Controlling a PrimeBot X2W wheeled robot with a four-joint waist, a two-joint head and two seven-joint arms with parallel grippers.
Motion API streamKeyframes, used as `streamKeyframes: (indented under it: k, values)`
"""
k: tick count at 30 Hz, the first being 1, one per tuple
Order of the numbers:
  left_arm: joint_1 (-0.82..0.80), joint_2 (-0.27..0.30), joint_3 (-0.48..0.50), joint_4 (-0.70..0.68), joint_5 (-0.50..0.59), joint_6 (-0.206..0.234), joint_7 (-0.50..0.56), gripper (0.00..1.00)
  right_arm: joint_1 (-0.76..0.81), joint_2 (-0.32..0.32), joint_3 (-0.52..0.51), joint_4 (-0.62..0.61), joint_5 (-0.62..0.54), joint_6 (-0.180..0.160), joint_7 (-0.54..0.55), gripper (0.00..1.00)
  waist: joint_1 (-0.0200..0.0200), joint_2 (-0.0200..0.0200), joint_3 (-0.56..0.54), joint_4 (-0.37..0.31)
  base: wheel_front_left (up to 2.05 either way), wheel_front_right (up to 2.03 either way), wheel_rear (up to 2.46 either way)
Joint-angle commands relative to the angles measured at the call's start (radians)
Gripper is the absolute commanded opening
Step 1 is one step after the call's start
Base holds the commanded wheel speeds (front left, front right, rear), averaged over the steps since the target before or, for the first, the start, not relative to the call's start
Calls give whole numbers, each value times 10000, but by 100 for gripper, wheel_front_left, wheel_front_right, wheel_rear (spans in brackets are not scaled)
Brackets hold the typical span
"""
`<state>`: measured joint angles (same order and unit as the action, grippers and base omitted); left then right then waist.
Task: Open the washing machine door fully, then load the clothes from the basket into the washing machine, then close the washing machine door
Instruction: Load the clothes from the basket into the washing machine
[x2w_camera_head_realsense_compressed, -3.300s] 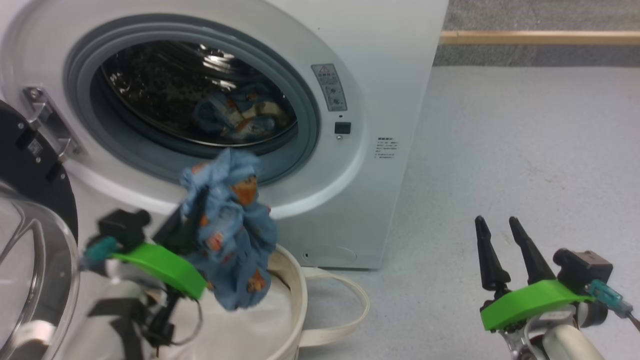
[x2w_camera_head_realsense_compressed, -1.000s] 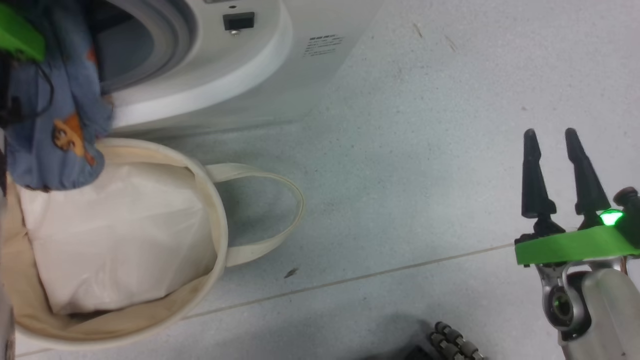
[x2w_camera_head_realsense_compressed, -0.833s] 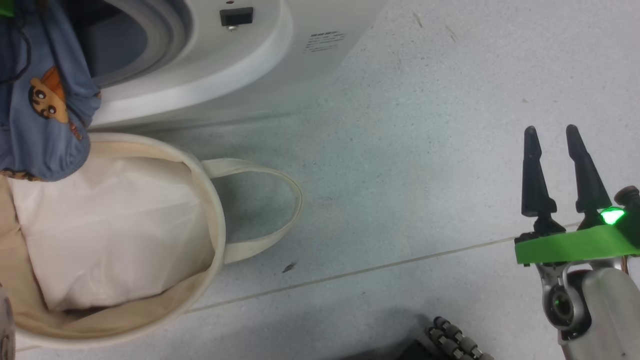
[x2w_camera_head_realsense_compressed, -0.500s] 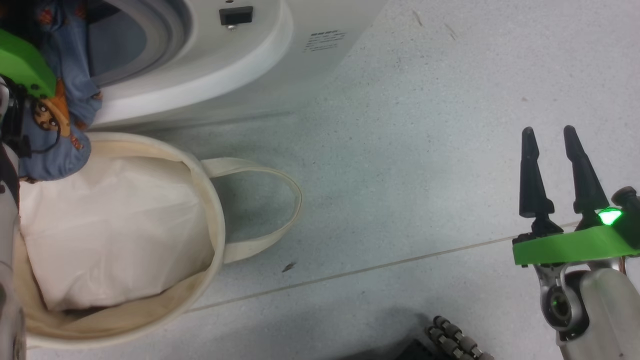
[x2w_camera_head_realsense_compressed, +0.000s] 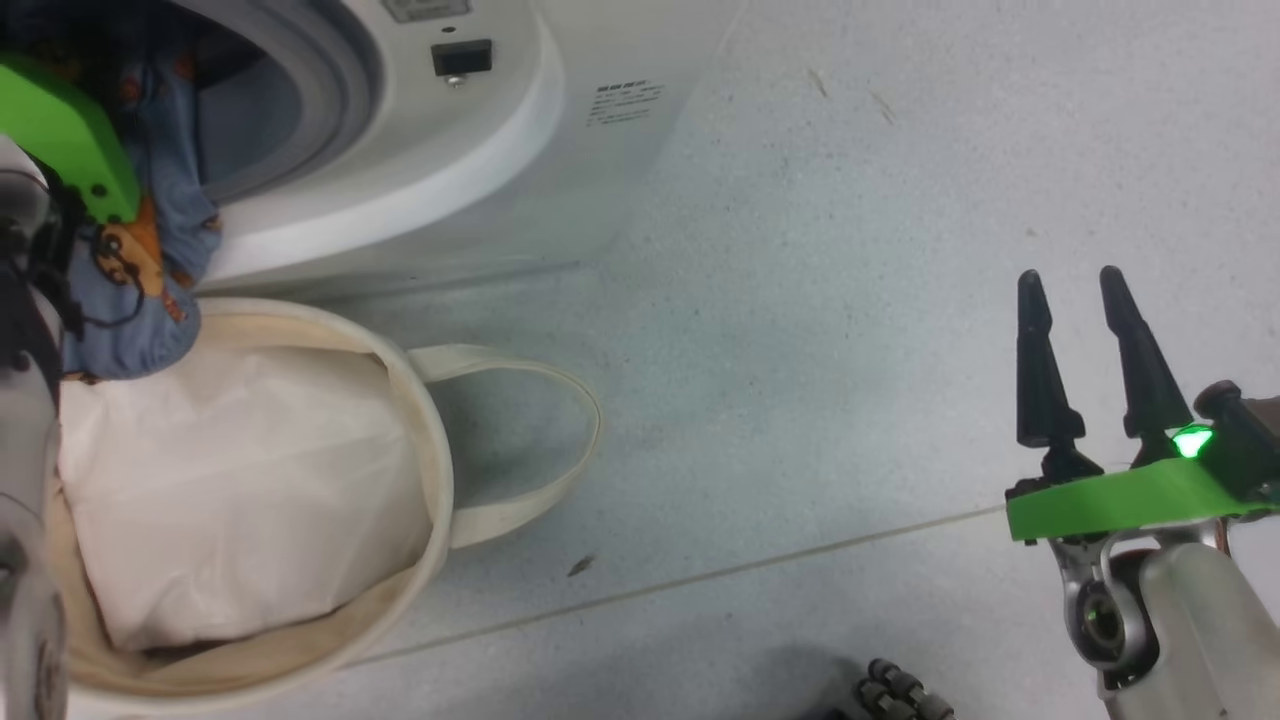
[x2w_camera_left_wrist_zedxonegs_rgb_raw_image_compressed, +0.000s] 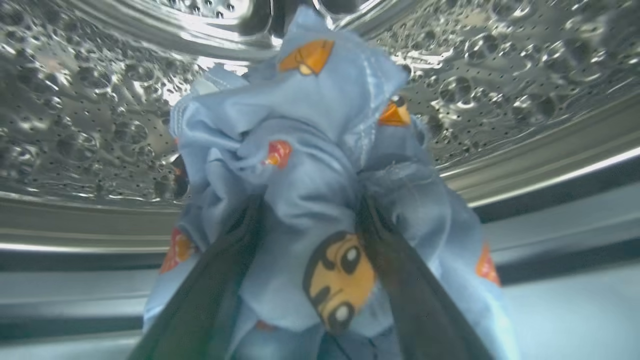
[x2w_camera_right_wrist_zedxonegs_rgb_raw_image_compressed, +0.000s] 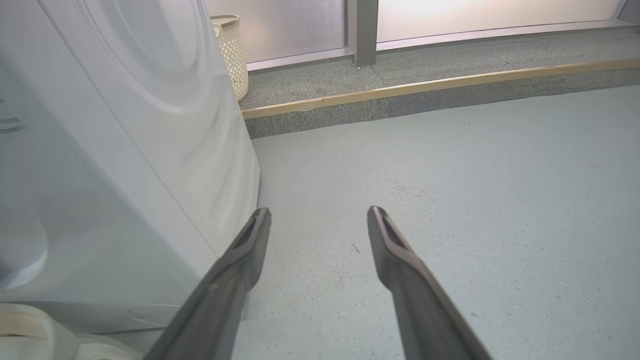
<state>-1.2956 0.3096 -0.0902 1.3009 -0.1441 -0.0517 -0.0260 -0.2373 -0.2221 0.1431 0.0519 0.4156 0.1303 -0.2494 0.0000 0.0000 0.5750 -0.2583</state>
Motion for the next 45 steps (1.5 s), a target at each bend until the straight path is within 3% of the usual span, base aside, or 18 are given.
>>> streamKeyframes:
  k: [1,7,13,29,38,45]
  values:
    - [139,331,64,-155,-80,5,-330,100,196,-34,178,-199,34,4,-124,100,0,0,-242,75,0,0,0]
    - [831,-74,95,-143,-331,-198,-1728,100,25,-27,447,173,181,4,-124,100,0,0,-994,376,0,0,0]
    - [1615,-343,204,-413,-615,-431,-2301,100,-69,-17,726,515,375,4,-124,100,0,0,-1702,743,0,0,0]
    - [5916,-765,476,-4275,-833,-750,-2356,100,191,-333,1343,1409,895,4,-124,100,0,0,-4215,2047,0,0,0]
    - [8076,-896,709,-6428,-916,-785,-2357,100,846,-566,998,1632,1081,4,-124,100,0,0,-5348,2440,0,0,0]
    - [9077,-999,1001,-7306,-837,-788,-2357,100,1248,-614,602,1593,1106,4,-124,100,0,0,-5670,2568,0,0,0]
